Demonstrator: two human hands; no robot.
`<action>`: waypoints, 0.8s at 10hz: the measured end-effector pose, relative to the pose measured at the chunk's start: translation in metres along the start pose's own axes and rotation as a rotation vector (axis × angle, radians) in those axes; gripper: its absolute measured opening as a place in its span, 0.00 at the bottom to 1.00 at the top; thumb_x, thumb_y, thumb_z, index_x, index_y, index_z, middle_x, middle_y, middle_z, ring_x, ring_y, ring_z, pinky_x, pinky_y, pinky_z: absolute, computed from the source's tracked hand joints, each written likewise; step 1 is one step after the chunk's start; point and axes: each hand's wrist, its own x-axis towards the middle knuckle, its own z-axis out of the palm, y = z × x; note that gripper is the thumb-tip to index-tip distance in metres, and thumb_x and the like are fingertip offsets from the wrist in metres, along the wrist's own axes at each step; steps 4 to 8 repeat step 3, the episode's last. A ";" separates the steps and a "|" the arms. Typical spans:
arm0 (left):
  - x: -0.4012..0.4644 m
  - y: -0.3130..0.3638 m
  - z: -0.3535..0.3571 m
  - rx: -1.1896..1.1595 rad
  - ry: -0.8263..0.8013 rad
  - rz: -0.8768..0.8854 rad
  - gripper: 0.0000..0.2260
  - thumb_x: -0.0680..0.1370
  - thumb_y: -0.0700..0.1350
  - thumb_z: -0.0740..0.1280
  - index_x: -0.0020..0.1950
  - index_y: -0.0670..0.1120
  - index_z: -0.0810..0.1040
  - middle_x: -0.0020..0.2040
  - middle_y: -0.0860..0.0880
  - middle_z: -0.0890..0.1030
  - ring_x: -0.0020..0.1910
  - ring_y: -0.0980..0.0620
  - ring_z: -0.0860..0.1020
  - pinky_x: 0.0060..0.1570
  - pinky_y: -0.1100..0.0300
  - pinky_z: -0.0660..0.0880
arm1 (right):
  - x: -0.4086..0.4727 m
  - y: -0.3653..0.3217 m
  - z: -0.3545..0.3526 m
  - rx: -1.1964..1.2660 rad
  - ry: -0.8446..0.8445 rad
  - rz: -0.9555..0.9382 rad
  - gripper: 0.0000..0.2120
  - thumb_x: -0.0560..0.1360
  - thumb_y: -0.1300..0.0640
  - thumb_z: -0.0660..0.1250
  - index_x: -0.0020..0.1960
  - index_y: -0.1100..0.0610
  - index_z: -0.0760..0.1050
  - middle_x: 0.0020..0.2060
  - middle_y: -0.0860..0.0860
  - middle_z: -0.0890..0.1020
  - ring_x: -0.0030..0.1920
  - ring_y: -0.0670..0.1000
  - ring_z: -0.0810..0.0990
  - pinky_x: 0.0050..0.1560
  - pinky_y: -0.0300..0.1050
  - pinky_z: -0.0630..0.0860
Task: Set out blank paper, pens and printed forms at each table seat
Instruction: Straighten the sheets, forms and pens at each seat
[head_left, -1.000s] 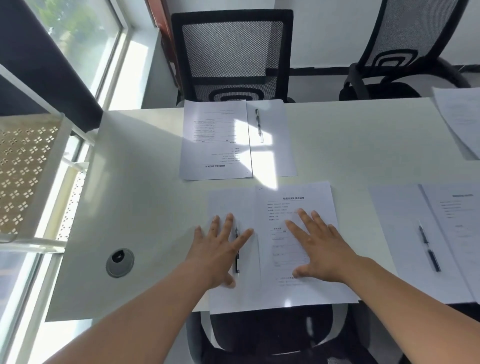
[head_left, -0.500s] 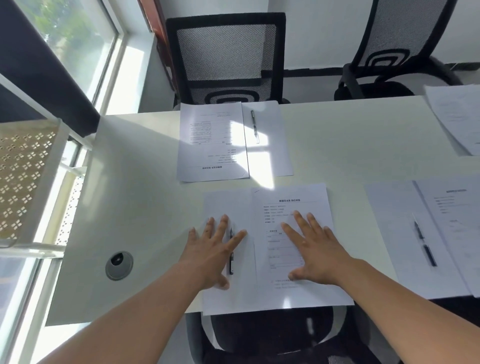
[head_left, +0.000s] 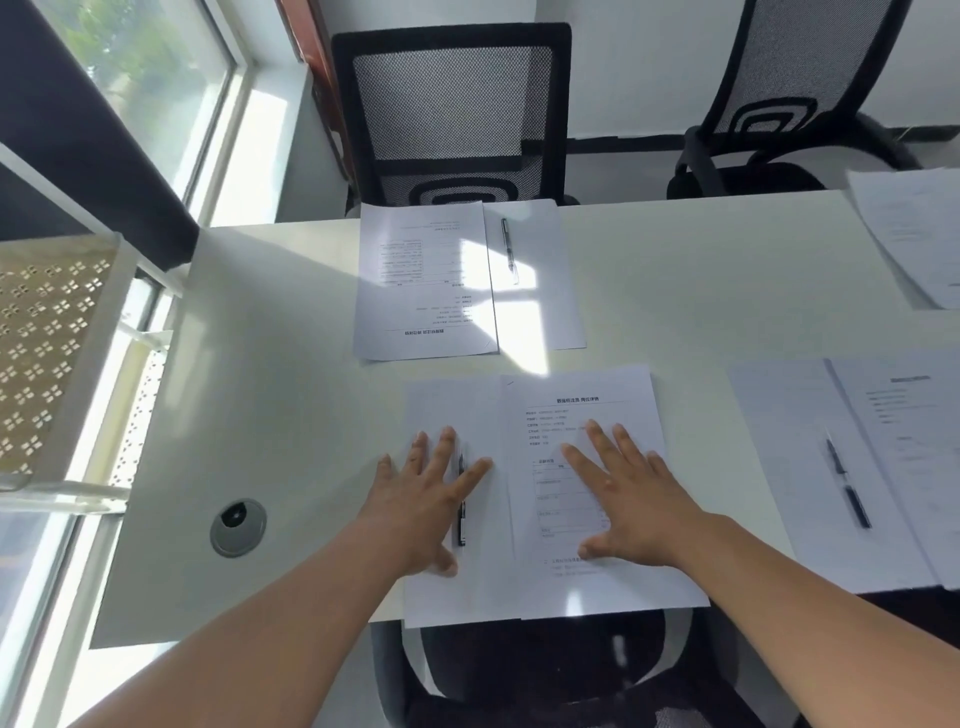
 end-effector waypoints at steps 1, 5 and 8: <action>0.000 0.002 -0.001 -0.018 0.013 0.001 0.61 0.74 0.62 0.80 0.85 0.64 0.30 0.86 0.43 0.26 0.86 0.32 0.34 0.82 0.27 0.51 | -0.001 -0.001 -0.001 0.003 0.008 -0.007 0.62 0.75 0.31 0.73 0.85 0.40 0.26 0.82 0.49 0.21 0.84 0.57 0.24 0.86 0.66 0.41; -0.008 0.005 -0.017 -0.081 -0.004 -0.023 0.63 0.73 0.65 0.79 0.86 0.61 0.29 0.85 0.42 0.25 0.86 0.31 0.33 0.82 0.26 0.47 | -0.006 -0.006 -0.007 0.022 0.032 0.025 0.62 0.76 0.29 0.72 0.85 0.42 0.26 0.84 0.49 0.24 0.85 0.56 0.27 0.86 0.64 0.41; -0.008 0.005 -0.017 -0.081 -0.004 -0.023 0.63 0.73 0.65 0.79 0.86 0.61 0.29 0.85 0.42 0.25 0.86 0.31 0.33 0.82 0.26 0.47 | -0.006 -0.006 -0.007 0.022 0.032 0.025 0.62 0.76 0.29 0.72 0.85 0.42 0.26 0.84 0.49 0.24 0.85 0.56 0.27 0.86 0.64 0.41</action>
